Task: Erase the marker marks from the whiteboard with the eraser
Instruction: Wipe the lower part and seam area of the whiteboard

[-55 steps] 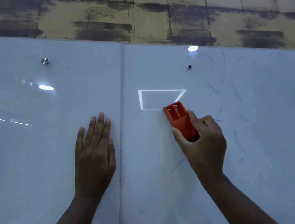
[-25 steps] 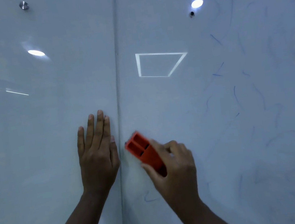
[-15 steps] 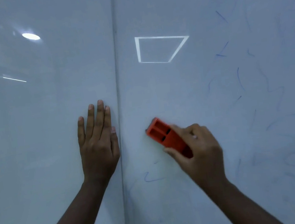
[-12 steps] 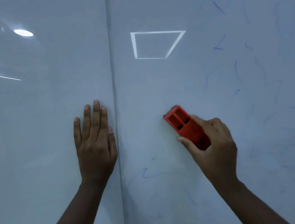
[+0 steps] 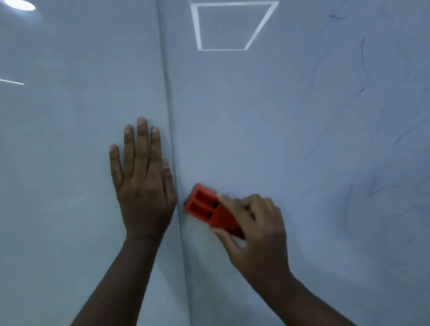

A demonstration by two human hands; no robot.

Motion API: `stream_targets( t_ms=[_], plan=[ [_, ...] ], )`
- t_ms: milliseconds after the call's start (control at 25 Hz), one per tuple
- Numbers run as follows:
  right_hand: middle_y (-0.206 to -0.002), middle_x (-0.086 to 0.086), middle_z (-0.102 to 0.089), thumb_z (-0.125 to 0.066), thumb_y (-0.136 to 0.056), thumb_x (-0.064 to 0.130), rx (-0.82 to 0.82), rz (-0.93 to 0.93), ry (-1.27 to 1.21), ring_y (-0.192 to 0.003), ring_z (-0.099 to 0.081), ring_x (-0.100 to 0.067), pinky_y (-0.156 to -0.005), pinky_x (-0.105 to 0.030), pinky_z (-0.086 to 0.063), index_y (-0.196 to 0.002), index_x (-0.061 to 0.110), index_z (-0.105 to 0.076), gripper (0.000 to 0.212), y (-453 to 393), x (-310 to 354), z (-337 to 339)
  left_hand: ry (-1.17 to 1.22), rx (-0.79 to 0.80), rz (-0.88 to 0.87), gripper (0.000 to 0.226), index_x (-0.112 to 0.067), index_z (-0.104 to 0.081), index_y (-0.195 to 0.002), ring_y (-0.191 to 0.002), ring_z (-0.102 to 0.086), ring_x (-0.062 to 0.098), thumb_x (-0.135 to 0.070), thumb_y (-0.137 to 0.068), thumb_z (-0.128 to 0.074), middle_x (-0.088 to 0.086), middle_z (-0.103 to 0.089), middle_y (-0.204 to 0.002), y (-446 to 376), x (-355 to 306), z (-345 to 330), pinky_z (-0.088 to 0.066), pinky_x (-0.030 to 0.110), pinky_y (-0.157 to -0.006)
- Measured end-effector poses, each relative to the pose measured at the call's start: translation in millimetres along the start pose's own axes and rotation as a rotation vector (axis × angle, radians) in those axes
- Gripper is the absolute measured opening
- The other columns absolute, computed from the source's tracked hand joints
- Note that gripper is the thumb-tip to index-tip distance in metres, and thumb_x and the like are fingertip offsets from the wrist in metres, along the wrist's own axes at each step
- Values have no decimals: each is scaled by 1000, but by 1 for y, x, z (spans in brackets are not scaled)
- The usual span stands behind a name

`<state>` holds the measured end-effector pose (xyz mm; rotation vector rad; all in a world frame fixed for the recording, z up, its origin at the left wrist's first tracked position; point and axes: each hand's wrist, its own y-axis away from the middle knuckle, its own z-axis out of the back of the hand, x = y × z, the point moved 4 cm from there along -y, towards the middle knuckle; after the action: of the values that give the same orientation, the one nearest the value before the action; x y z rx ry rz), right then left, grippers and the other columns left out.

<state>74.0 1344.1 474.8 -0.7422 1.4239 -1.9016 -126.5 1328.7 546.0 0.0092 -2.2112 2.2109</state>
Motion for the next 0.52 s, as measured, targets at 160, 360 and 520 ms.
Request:
stream_targets(
  t_ms=[160,360,520],
  plan=[
    [-105,-1,-64,-70,-94,40,134,185,45,-88,-62,-25,-71,-43,-49,-133,23,-66,43,50,-3,-9,-11,20,-8,52,-3,-33,-164,-162,-23,35,-14,-114,-38,17,-28,-172,11,1,0,-17,57,-132],
    [-100,0,-61,-81,-82,43,120,137,69,-85,-60,-26,-70,-39,-49,-129,23,-70,52,24,-16,11,-9,39,-1,52,-4,-33,-164,-162,-23,36,-14,-113,-39,17,-27,-173,28,1,1,-18,58,-131],
    [-99,3,-58,-91,-75,44,-85,-245,14,-88,-61,-22,-70,-37,-55,-127,24,-71,59,1,-57,43,-5,55,6,53,-3,-33,-164,-162,-23,36,-13,-113,-40,17,-27,-173,39,1,1,-19,59,-131]
  ],
)
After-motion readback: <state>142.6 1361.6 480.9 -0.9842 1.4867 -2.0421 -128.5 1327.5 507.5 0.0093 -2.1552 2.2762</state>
